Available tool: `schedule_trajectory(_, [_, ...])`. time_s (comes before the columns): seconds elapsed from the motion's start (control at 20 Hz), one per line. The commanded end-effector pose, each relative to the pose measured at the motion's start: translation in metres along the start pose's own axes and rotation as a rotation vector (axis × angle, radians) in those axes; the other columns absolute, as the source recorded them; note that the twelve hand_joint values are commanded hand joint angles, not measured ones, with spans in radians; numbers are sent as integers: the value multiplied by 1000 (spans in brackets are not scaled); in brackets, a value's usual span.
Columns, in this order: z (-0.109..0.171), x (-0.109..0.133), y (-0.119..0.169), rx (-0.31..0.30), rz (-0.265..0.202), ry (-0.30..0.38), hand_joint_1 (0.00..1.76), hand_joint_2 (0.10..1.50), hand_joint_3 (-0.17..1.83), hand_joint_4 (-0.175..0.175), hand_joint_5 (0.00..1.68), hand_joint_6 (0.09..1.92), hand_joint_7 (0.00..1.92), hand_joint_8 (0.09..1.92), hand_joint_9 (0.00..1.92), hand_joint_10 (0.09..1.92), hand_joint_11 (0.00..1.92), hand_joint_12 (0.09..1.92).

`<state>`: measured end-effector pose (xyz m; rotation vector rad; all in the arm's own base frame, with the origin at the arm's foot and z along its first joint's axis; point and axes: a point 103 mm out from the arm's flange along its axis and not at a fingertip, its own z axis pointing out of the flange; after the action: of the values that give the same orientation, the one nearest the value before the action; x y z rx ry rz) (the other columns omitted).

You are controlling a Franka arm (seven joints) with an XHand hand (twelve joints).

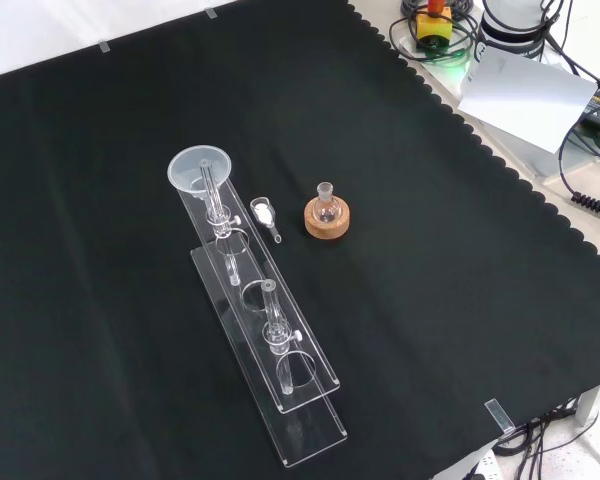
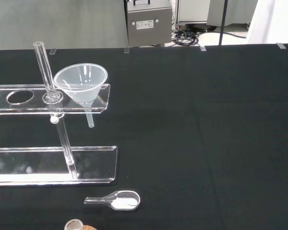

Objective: Pick up the funnel from the transparent funnel stand.

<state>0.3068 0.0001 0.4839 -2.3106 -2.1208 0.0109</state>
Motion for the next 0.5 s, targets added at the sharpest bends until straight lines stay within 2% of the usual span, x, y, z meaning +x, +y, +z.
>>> schedule_trajectory(0.05, [0, 0, 0, -5, -7, 2, 77, 1117, 406, -3, 197, 87, 47, 448, 256, 556, 104, 1368])
schedule_trajectory(0.2, [0, -6, 4, 0, 0, 7, 8, 1193, 383, 5, 170, 87, 5, 399, 165, 589, 49, 1379])
schedule_trajectory(0.3, [0, -3, 3, -7, 5, -5, 1, 1202, 379, 5, 168, 87, 0, 394, 156, 595, 44, 1381])
schedule_trajectory(0.5, [5, -9, 14, 17, 13, -5, 0, 1205, 376, 5, 168, 87, 0, 394, 154, 600, 43, 1382])
